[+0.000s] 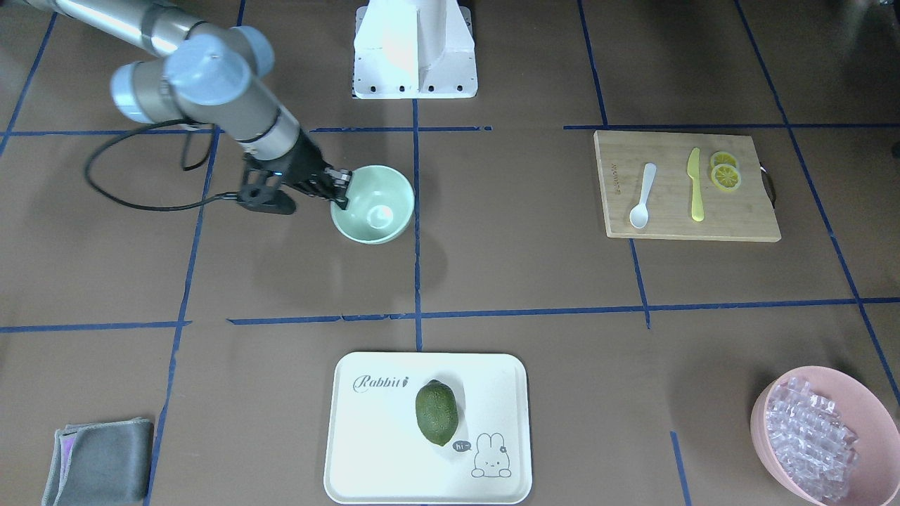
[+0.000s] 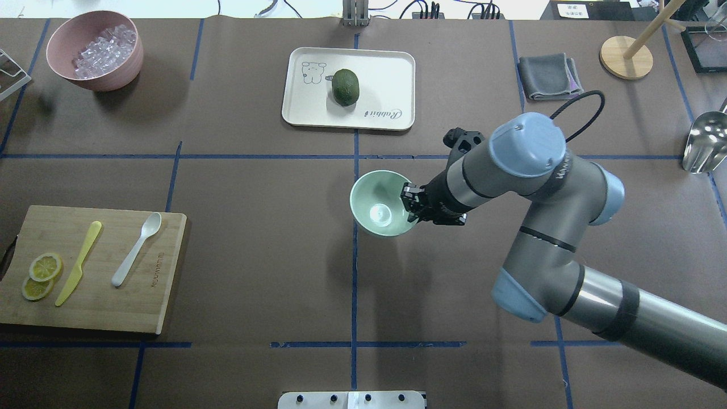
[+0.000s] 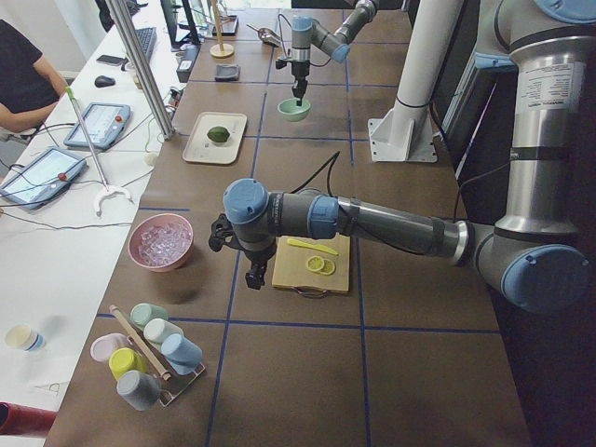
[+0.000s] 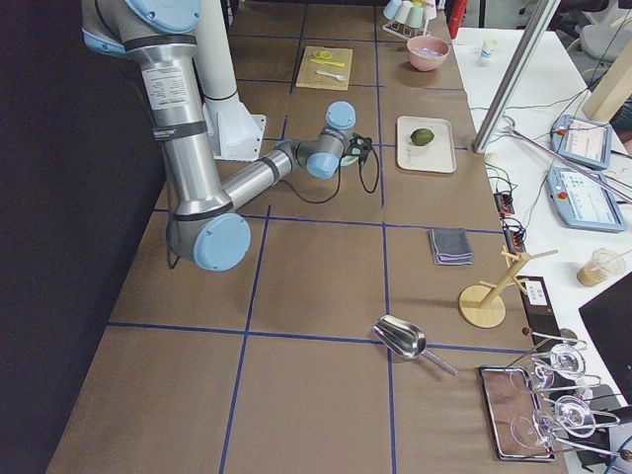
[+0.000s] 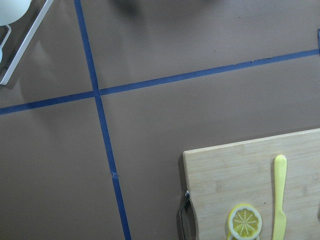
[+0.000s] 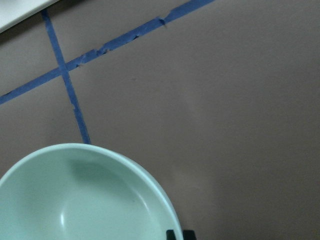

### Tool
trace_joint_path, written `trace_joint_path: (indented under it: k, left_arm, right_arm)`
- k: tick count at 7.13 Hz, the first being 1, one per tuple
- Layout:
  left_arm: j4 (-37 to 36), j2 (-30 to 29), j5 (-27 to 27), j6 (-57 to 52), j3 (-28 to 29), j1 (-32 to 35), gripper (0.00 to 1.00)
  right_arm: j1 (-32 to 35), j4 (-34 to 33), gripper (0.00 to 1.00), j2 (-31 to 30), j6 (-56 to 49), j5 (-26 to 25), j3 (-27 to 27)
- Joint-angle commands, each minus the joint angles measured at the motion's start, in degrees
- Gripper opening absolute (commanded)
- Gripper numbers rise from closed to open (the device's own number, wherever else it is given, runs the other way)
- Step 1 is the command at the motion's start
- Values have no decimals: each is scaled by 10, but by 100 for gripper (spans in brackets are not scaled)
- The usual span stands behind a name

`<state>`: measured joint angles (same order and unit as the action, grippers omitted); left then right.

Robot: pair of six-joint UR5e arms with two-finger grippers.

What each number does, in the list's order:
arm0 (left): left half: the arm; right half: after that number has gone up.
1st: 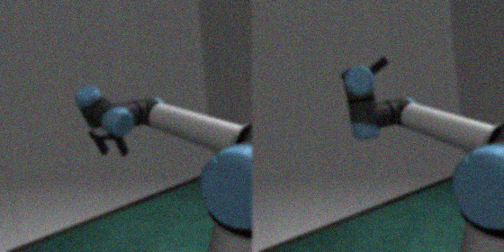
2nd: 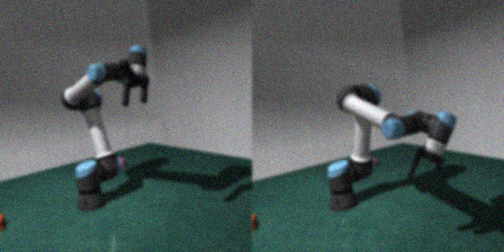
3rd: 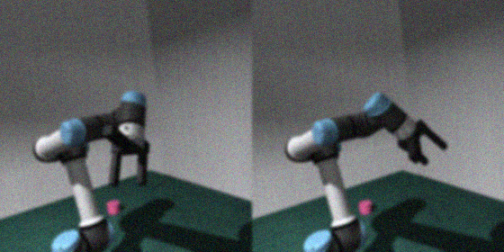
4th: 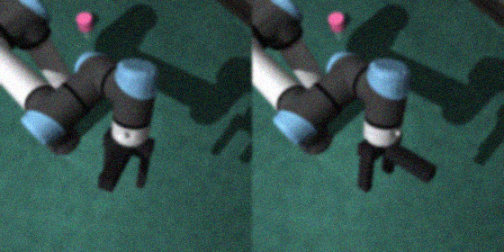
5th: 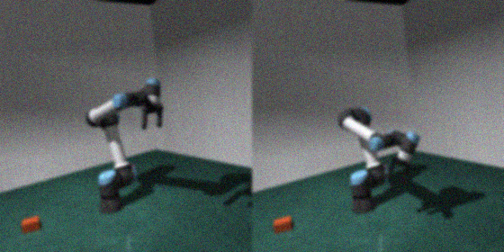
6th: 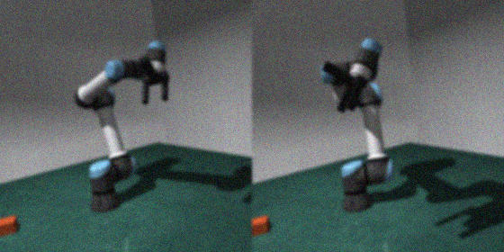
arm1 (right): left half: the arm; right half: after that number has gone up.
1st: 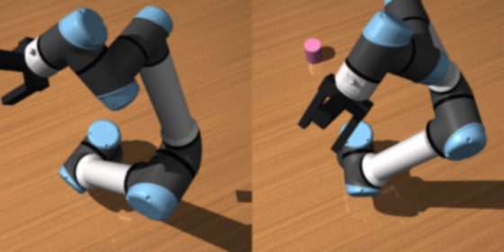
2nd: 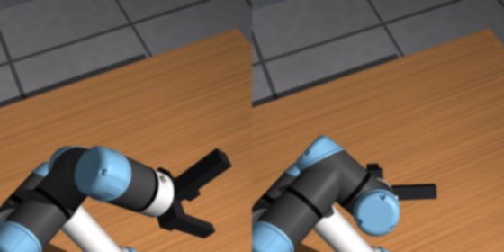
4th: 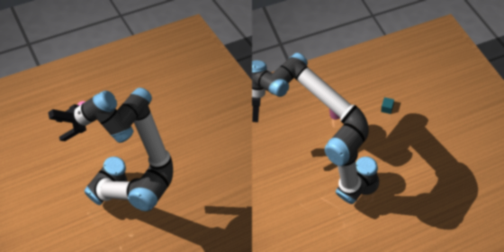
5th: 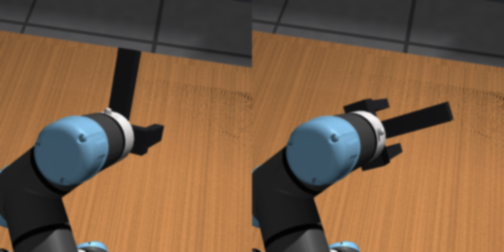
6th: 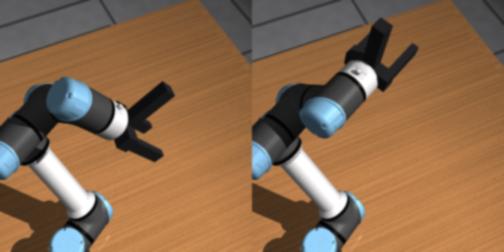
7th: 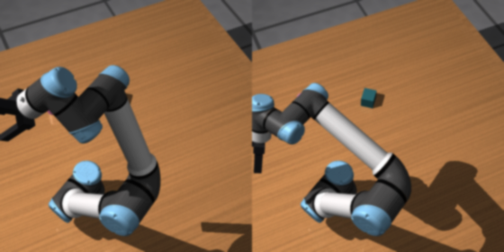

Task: Place spoon in bowl
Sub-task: 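Slide the pale green bowl with the right gripper toward the table center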

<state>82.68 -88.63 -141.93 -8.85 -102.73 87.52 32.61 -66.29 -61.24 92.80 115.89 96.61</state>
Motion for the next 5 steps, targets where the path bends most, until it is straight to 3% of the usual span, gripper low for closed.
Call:
trace_joint_path:
  k: [1, 5]
  left_arm:
    - [31, 1, -1, 9, 9, -2, 100]
    - [34, 0, -2, 9, 2, -5, 100]
  right_arm:
    - [-28, -16, 0, 33, 12, -54, -40]
    - [-34, -14, 2, 49, 21, -69, -54]
